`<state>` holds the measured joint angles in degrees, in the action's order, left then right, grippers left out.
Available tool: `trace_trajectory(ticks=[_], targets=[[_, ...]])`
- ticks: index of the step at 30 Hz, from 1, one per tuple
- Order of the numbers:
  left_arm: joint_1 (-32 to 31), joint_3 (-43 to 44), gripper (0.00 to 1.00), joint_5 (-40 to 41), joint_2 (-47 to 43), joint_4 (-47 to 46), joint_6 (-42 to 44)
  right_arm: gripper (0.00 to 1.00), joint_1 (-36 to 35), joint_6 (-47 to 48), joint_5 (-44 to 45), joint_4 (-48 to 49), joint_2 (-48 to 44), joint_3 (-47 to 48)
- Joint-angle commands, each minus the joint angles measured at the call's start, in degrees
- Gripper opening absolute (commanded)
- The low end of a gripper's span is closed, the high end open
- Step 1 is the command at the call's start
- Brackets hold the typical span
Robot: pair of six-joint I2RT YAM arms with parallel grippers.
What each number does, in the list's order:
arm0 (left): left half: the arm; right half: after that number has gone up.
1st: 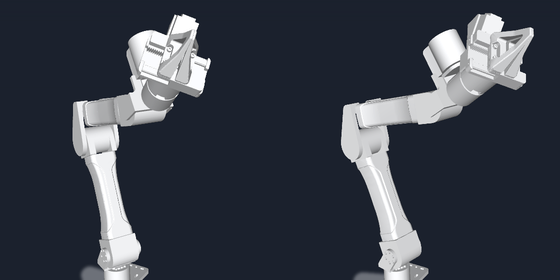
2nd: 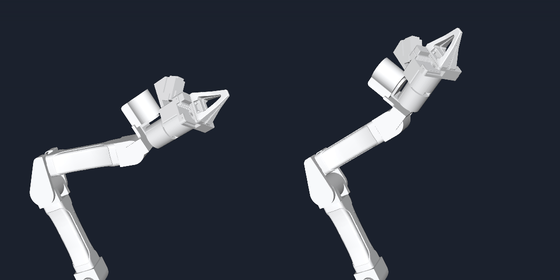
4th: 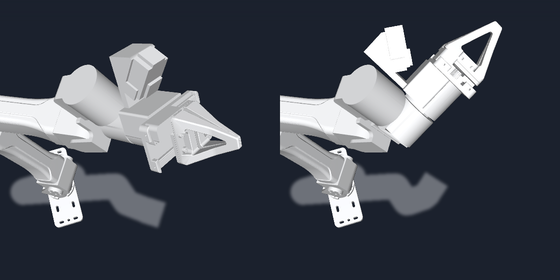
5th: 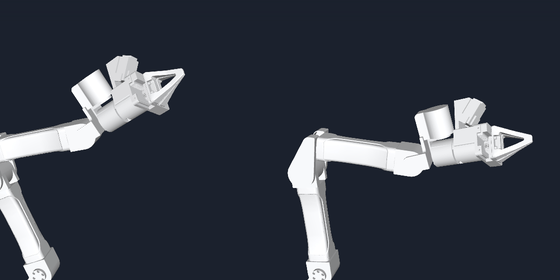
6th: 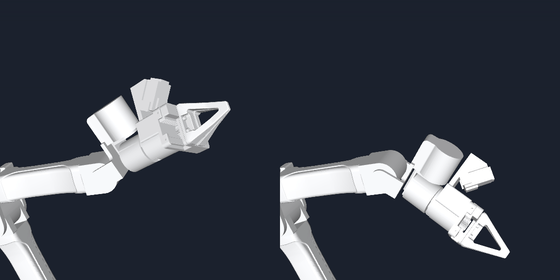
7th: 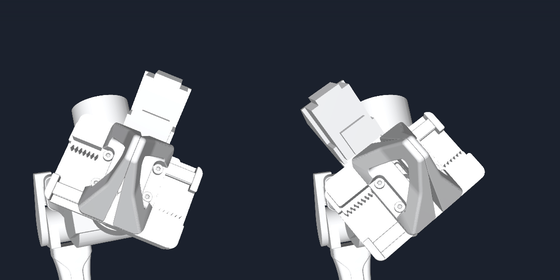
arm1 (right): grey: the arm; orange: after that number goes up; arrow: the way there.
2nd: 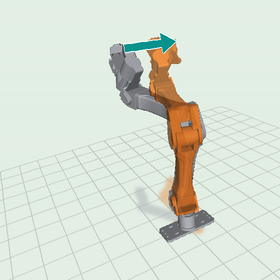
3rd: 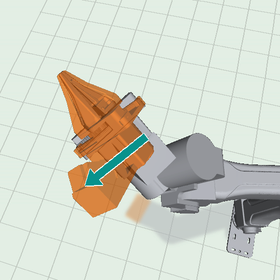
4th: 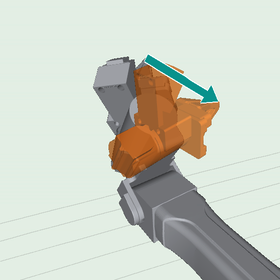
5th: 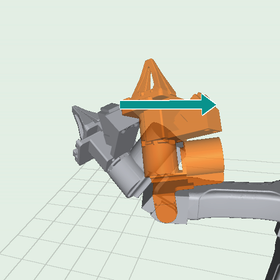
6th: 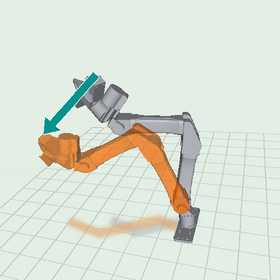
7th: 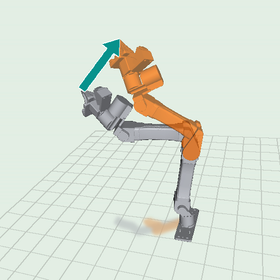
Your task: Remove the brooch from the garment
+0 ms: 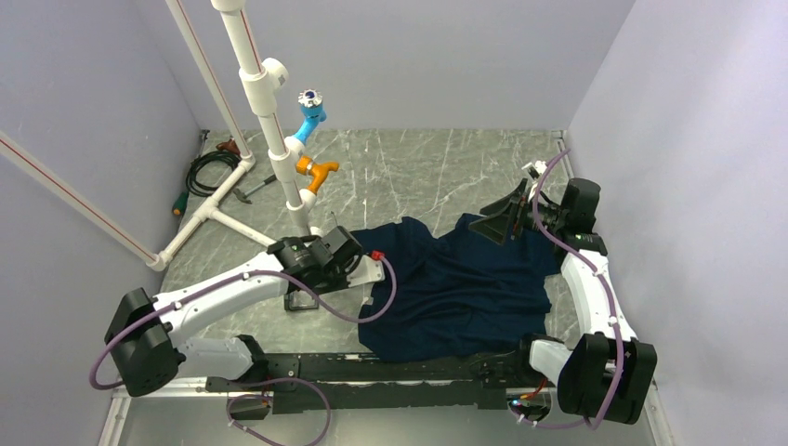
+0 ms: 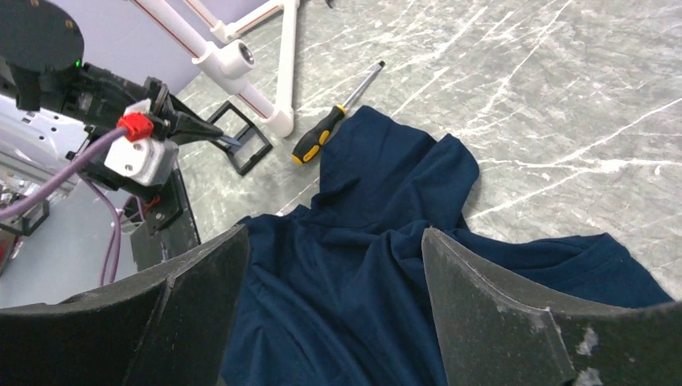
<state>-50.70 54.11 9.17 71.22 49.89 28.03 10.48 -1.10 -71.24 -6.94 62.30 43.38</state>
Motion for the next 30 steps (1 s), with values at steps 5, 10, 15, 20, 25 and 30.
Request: trace_trajectory(ticks=[5,10,15,20,25,30], targets=[[-5.75,-6.53,0.0,15.41,0.73,3.71,-5.33,0.82,0.24,-0.2,0.6,1.99,0.81,0.04],[-6.36,-9.39,0.0,19.16,1.55,3.34,-5.53,0.82,0.23,0.4,1.36,1.27,-0.48,-0.63],[-6.34,-11.35,0.0,23.62,4.24,1.17,-5.36,0.82,0.2,0.4,1.15,1.11,-0.13,-0.59],[-6.34,-11.14,0.0,24.61,6.51,-0.66,-5.63,0.82,0.24,0.58,1.27,0.77,-0.24,-0.65],[-6.34,-11.21,0.0,25.41,8.98,-2.77,-5.83,0.82,0.24,0.58,1.21,0.42,-0.23,-0.66],[-6.34,-11.76,0.0,25.29,10.74,-4.33,-6.02,0.82,0.24,0.58,1.15,0.18,-0.25,-0.66]])
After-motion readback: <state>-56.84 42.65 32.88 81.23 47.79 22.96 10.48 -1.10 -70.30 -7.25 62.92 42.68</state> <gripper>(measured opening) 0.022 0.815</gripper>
